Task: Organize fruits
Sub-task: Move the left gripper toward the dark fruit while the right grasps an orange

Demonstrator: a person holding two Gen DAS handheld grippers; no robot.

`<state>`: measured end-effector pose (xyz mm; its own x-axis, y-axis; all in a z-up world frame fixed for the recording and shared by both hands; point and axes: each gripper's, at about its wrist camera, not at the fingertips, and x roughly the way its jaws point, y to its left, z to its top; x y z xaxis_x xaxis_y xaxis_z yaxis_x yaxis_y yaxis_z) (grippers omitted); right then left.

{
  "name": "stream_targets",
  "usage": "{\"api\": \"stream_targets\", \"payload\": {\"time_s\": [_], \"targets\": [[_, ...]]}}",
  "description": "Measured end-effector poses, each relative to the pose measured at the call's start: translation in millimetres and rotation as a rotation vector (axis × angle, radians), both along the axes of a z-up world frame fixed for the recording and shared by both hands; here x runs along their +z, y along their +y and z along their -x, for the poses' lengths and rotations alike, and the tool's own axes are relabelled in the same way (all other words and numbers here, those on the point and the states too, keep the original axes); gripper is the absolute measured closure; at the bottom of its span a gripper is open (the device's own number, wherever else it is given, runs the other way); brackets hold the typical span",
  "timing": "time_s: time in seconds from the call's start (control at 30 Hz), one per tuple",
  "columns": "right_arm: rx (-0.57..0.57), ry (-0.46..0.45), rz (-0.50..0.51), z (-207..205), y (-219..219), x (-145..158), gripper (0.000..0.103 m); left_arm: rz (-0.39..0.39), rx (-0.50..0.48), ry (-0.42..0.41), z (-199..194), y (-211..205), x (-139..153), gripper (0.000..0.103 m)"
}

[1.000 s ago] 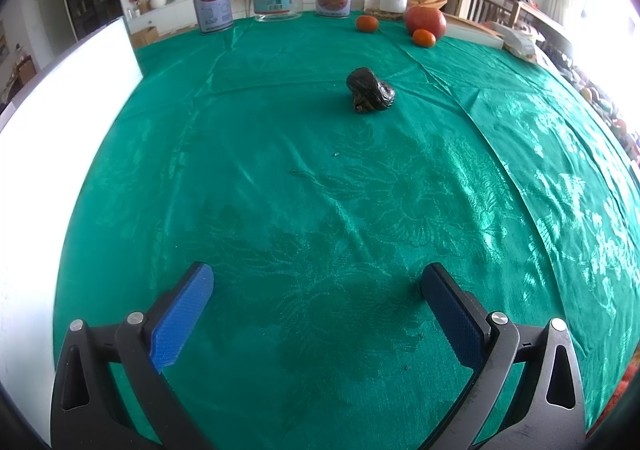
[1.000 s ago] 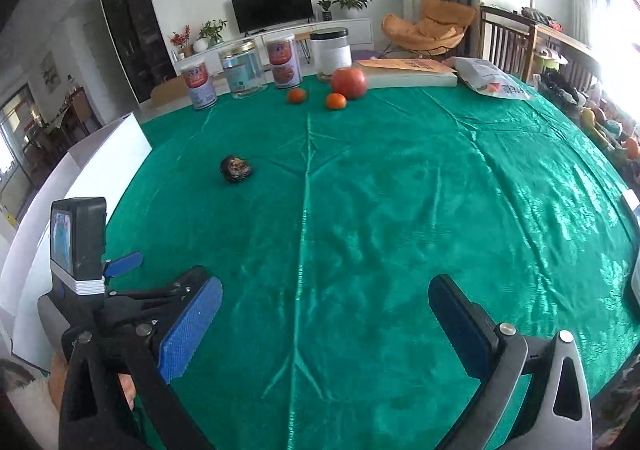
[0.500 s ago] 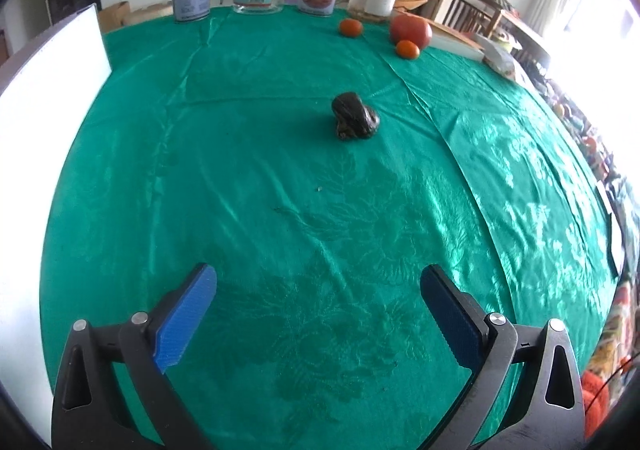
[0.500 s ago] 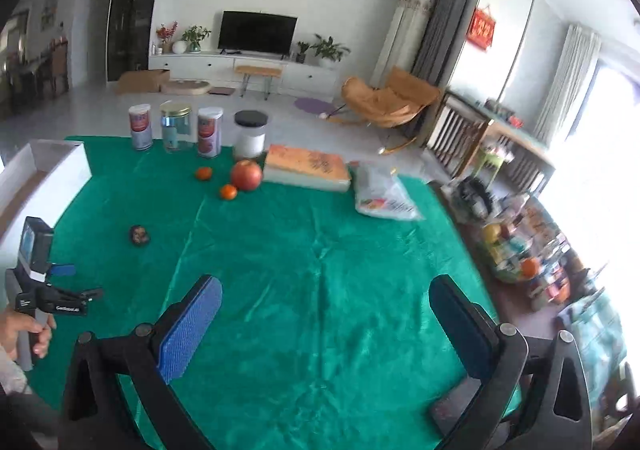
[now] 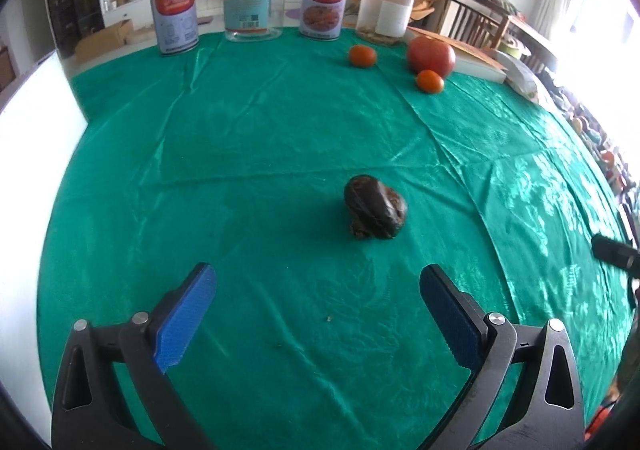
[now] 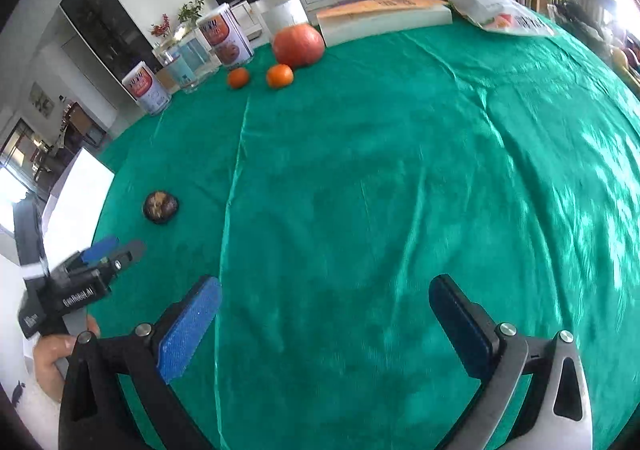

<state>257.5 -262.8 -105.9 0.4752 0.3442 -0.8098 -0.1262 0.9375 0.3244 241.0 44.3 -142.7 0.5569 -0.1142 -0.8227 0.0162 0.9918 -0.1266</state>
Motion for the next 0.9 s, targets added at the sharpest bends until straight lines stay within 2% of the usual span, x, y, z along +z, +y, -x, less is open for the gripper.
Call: {"api": "stream_targets", "payload": {"time_s": [0.07, 0.2, 0.23, 0.3, 0.37, 0.43, 0.57, 0.63, 0.67, 0.7, 0.77, 0.9], "targets": [[0.021, -0.001, 0.002, -37.4, 5.0, 1.6, 0.000, -0.041, 0.012, -0.049, 4.5, -2.5, -5.4, 0.001], [0.072, -0.049, 0.122, -103.0, 32.7, -8.0, 0.002, -0.114, 0.007, -0.038, 5.3, -13.8, -8.4, 0.001], [0.077, -0.060, 0.124, -116.7, 37.9, -11.4, 0.006, -0.117, 0.012, -0.039, 5.0, -14.1, -8.4, 0.001], [0.076, -0.075, 0.087, -141.2, 49.2, -19.0, 0.026, -0.108, 0.027, -0.041, 5.5, -10.1, -8.2, 0.001], [0.082, -0.087, 0.067, -161.8, 61.0, -27.8, 0.028, -0.103, 0.046, -0.043, 5.7, -6.8, -8.2, 0.001], [0.102, -0.097, 0.098, -176.7, 78.1, -35.0, 0.030, -0.100, 0.051, -0.045, 5.3, -5.9, -8.3, 0.001], [0.092, -0.138, 0.190, -194.9, 102.7, -38.2, 0.034, -0.107, 0.053, -0.044, 5.9, -6.2, -8.5, 0.002], [0.083, -0.136, 0.209, -202.6, 110.0, -37.9, 0.047, -0.109, 0.053, -0.043, 5.7, -6.1, -8.6, 0.002], [0.086, -0.129, 0.212, -204.8, 113.0, -37.3, 0.064, -0.109, 0.053, -0.043, 6.5, -6.4, -8.3, 0.002], [0.078, -0.118, 0.216, -205.3, 114.7, -36.6, 0.073, -0.109, 0.053, -0.043, 6.5, -6.4, -8.3, 0.002], [0.080, -0.098, 0.166, -198.7, 113.0, -34.0, 0.073, -0.110, 0.053, -0.043, 6.4, -6.6, -8.3, 0.002], [0.100, -0.078, 0.112, -148.8, 95.2, -18.7, 0.073, -0.113, 0.052, -0.042, 6.5, -7.2, -8.1, 0.002]]}}
